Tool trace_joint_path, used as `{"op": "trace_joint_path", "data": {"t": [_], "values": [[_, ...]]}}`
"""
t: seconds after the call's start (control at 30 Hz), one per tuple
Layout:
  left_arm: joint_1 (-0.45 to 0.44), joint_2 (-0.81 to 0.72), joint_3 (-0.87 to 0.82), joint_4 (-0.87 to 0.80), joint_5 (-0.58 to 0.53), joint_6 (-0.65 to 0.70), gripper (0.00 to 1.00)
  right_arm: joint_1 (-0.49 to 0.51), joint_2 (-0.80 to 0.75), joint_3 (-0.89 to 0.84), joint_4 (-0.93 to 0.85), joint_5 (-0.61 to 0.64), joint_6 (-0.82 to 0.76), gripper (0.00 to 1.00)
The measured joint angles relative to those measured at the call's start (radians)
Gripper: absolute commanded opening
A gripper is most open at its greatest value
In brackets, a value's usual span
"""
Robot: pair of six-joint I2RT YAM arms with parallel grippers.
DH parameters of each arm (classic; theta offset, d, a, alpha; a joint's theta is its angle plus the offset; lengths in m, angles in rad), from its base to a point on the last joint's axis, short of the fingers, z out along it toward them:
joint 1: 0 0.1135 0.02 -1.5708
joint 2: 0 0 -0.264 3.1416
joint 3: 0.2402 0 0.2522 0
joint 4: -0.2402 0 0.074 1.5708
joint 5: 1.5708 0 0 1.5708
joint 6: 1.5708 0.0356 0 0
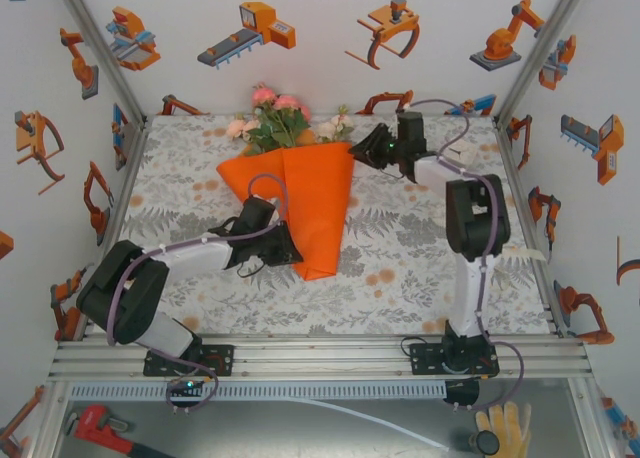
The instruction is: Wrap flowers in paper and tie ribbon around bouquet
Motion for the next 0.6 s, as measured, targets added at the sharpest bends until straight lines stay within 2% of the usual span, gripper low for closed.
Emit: {"op": "trace_joint_path", "data": {"t": [0.13, 0.23, 0.6], "values": [[0.000, -0.034, 0.008, 0.000, 0.000, 0.001, 0.44, 0.003, -0.220, -0.168, 0.029, 0.002, -0.027, 0.35], [0.000, -0.066, 0.021, -0.013, -0.003, 0.004, 0.46, 0.022, -0.315, -0.260, 0.021, 0.012, -0.056, 0.35], [0.000, -0.115, 0.052, -0.066, -0.036, 0.028, 0.50, 0.132, -0.349, -0.360, -0.117, 0.097, -0.171, 0.35]]}}
